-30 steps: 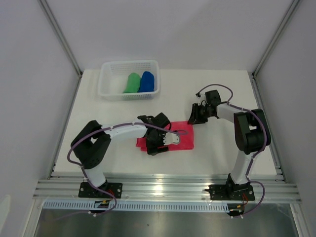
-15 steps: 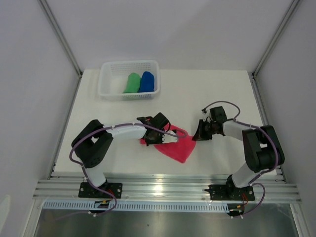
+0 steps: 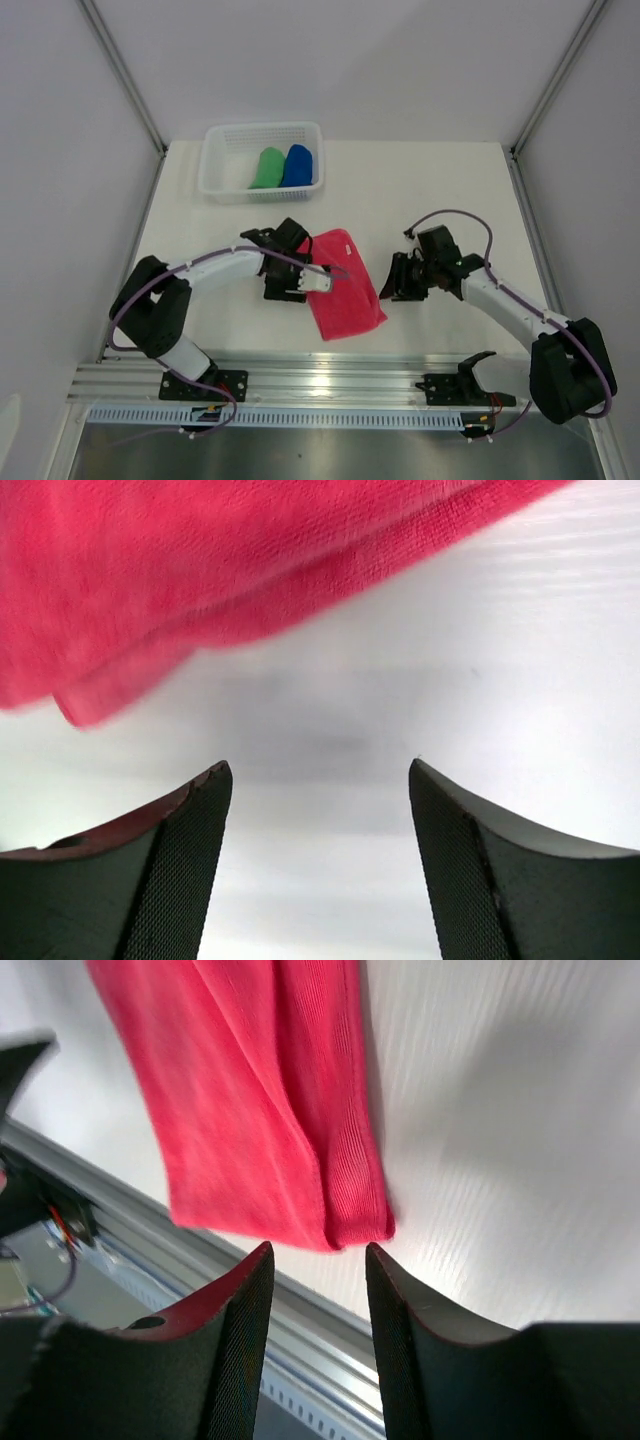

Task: Roll the towels
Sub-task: Fold the towel

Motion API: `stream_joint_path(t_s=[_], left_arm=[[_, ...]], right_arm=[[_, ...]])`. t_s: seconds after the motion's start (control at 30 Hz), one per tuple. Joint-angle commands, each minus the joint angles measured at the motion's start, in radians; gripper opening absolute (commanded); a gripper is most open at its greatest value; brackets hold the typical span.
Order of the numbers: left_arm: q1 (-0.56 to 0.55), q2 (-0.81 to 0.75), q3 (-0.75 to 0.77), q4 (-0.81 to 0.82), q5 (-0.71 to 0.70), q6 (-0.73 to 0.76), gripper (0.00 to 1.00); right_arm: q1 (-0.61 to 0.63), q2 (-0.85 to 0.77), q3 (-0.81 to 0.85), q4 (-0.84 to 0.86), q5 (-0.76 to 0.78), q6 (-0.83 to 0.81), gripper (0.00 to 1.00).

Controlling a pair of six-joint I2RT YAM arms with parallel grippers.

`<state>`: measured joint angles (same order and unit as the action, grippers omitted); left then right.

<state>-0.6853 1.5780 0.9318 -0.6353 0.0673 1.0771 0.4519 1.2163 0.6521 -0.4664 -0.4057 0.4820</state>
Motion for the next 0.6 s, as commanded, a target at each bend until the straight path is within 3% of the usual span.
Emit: stream_joint_path(t_s=[0.0,0.03,0.07,0.17,0.23,0.4,0.57], left_arm=[[0.111,-0.059,0.200,-0.230,0.211,-0.177,0.75],[0.140,-0.024,0.281,-0.262,0.238,-0.286,0.74],[0.203,0.006,0.368,-0.286,0.300,-0.495,0.72],[0.295,0.114,0.476,-0.345,0.443,-0.829,0.48],[0.305,0.129,0.463,-0.322,0.543,-0.919,0.40],[0.250,0.186,0.364,-0.236,0.456,-1.016,0.63],[0.322,0.283,0.458,-0.233,0.404,-1.097,0.75]], right_arm=[[-0.070,0.015,0.153,-0.055,0.016,-0.078,0.45],[-0.094,0.040,0.176,-0.040,0.019,-0.115,0.44],[-0.101,0.104,0.228,0.000,0.022,-0.131,0.42],[-0.099,0.216,0.323,0.107,0.008,-0.169,0.31],[-0.099,0.320,0.359,0.152,-0.037,-0.189,0.27],[-0.101,0.552,0.492,0.219,-0.044,-0.221,0.38],[-0.096,0.713,0.604,0.282,-0.100,-0.221,0.43]])
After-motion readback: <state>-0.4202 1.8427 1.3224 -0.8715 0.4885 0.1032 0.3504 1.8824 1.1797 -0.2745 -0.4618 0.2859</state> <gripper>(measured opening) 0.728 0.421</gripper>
